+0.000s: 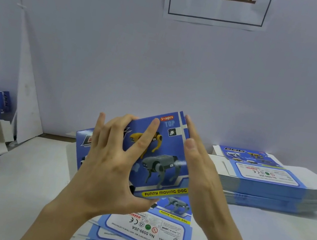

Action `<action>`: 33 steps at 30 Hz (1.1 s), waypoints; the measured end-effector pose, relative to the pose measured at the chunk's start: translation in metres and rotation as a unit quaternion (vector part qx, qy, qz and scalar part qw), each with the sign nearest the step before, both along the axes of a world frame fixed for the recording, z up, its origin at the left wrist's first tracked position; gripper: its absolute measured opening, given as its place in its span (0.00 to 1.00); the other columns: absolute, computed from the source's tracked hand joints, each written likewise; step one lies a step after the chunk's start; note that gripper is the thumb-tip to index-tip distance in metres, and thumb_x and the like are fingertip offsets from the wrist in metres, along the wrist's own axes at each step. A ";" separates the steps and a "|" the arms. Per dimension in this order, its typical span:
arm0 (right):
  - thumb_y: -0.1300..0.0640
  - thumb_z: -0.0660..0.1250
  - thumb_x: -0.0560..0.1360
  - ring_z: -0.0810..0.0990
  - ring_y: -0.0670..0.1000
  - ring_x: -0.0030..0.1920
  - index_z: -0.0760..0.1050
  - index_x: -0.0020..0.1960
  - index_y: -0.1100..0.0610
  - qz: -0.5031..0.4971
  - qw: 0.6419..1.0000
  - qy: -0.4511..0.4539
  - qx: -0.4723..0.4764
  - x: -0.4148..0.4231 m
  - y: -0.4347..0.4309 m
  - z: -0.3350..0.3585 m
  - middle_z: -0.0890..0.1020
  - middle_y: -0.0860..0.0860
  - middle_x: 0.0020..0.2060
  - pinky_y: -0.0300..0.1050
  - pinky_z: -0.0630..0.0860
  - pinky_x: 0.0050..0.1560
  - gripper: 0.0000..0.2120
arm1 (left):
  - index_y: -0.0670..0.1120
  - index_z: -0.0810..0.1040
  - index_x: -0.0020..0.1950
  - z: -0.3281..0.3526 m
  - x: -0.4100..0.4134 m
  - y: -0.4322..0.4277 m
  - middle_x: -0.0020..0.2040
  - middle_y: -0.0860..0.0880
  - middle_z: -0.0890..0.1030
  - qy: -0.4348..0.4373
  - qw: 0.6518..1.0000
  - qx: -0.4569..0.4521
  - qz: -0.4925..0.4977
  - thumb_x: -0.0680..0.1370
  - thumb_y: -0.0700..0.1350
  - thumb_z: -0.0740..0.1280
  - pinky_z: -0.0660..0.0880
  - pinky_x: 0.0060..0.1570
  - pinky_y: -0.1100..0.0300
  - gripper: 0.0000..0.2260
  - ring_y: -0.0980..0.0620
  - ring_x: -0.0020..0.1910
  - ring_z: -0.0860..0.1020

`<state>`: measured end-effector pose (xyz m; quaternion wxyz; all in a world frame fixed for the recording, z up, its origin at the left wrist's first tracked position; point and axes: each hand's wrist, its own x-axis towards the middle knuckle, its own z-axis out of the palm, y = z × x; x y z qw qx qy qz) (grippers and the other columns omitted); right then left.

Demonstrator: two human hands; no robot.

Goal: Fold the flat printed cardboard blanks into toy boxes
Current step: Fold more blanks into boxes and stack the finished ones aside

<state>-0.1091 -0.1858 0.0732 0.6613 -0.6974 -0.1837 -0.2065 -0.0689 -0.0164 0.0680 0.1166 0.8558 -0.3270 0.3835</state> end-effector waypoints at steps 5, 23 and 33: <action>0.39 0.62 0.74 0.78 0.42 0.60 0.52 0.72 0.28 -0.019 0.997 -0.016 -0.071 -0.003 0.006 0.000 0.73 0.41 0.67 0.37 0.80 0.50 0.31 | 0.46 0.56 0.77 0.002 -0.001 0.000 0.66 0.38 0.63 -0.021 1.000 0.008 0.007 0.59 0.71 0.64 0.48 0.73 0.39 0.52 0.40 0.69 0.61; 0.27 0.61 0.61 0.53 0.29 0.72 0.47 0.72 0.26 -0.020 0.981 0.067 -0.183 -0.006 -0.030 0.005 0.51 0.27 0.73 0.40 0.61 0.72 0.42 | 0.44 0.57 0.78 0.002 0.007 0.010 0.65 0.39 0.67 0.066 0.996 -0.049 0.026 0.59 0.70 0.66 0.66 0.62 0.31 0.53 0.44 0.64 0.62; 0.31 0.67 0.66 0.50 0.25 0.70 0.47 0.66 0.20 0.013 0.958 0.034 -0.285 0.002 -0.014 -0.007 0.49 0.28 0.74 0.15 0.59 0.54 0.36 | 0.43 0.61 0.77 0.005 0.007 0.012 0.64 0.35 0.68 0.031 0.995 -0.049 0.083 0.58 0.73 0.62 0.59 0.68 0.32 0.54 0.40 0.65 0.63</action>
